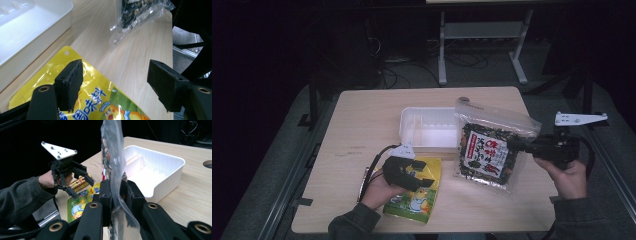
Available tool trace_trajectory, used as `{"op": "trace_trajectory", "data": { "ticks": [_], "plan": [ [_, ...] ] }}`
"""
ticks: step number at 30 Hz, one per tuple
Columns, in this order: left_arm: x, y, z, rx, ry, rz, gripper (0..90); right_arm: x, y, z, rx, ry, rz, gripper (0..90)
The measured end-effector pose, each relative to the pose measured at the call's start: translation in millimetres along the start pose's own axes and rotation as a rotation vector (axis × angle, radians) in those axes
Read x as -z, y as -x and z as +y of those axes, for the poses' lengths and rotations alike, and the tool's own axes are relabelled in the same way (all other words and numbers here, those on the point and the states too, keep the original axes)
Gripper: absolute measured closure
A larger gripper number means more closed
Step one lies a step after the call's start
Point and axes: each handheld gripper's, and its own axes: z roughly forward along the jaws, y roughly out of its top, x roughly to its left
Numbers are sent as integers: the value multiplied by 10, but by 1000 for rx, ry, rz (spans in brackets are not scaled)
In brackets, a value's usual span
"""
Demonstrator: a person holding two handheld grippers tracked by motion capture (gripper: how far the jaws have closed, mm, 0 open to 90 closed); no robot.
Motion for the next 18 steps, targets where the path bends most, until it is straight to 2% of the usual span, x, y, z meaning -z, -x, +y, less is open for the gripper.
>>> {"op": "trace_trajectory", "data": {
  "ticks": [18],
  "plan": [
    [303,-35,-231,17,18,48,260,-121,2,314,33,24,-55,773]
  ]
}}
